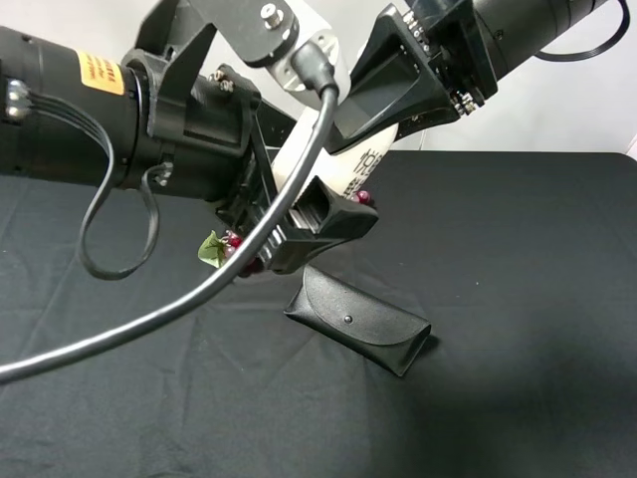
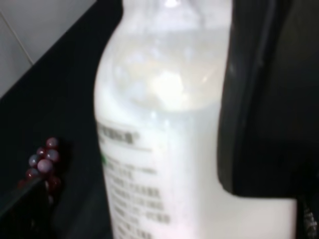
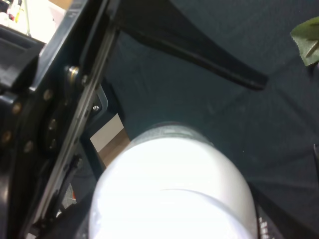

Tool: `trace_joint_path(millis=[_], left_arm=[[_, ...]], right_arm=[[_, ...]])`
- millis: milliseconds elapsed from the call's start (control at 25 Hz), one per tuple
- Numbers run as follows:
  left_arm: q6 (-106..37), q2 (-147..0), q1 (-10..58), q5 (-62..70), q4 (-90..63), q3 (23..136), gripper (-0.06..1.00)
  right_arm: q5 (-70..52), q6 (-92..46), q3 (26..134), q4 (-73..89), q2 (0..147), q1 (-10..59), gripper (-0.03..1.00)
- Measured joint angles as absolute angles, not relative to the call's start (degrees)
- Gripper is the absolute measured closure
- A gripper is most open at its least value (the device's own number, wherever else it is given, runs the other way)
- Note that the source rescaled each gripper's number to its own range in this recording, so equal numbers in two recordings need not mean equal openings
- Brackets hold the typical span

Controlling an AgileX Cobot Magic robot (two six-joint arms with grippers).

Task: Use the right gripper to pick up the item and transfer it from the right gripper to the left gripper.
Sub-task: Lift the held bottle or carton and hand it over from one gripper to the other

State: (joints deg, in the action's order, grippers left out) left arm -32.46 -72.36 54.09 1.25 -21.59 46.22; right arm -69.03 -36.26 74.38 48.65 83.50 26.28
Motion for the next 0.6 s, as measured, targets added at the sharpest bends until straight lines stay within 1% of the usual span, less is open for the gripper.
trace_joint_path(millis=[600], left_arm=[[-31.1,-72.4,54.1,0.8,-21.6,46.2,-0.05]], right_arm=[[-69.0,-36.3,74.4,48.7,83.5,26.3,0.93]])
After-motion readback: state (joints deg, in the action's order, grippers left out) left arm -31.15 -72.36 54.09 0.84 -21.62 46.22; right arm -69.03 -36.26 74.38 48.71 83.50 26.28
